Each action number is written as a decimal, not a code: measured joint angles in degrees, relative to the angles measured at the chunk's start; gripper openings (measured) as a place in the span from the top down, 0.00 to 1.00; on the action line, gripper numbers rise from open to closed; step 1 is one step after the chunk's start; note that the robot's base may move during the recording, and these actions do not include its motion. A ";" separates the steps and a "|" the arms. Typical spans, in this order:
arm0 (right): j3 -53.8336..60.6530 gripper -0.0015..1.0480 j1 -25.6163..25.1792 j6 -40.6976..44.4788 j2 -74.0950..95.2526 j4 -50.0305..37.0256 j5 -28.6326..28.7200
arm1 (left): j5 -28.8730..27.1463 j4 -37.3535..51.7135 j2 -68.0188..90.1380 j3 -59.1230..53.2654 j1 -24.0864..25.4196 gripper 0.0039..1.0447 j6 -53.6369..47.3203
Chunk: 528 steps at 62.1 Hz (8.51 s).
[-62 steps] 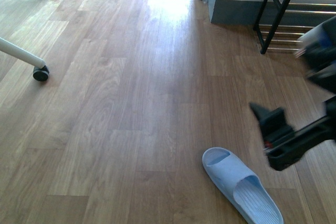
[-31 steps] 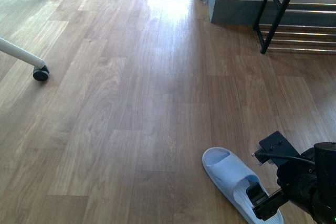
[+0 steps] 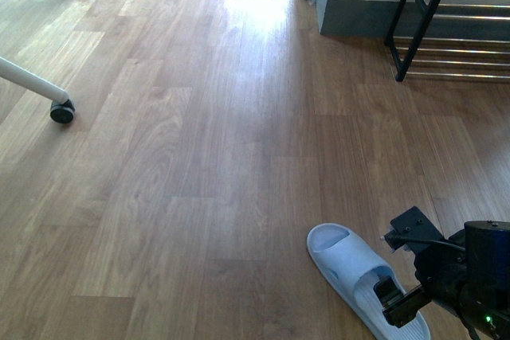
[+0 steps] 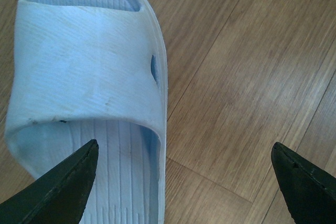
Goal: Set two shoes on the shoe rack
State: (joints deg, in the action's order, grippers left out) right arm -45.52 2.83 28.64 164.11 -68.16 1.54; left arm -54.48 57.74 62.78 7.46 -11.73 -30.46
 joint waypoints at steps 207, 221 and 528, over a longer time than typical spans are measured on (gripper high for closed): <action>32.09 0.99 -9.07 5.22 -105.42 36.15 7.37 | 0.00 0.00 0.00 0.00 0.00 0.99 0.00; 32.24 0.99 -9.05 5.07 -106.95 36.48 7.30 | 0.02 0.00 0.00 0.00 0.00 0.99 0.00; 33.35 0.99 -9.22 -1.46 -105.57 29.59 15.43 | -0.15 0.02 0.15 -0.04 -0.07 0.99 -0.17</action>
State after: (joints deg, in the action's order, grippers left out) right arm -12.16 -6.39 27.18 58.54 -38.57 16.97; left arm -54.63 57.76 62.94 7.42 -11.79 -30.63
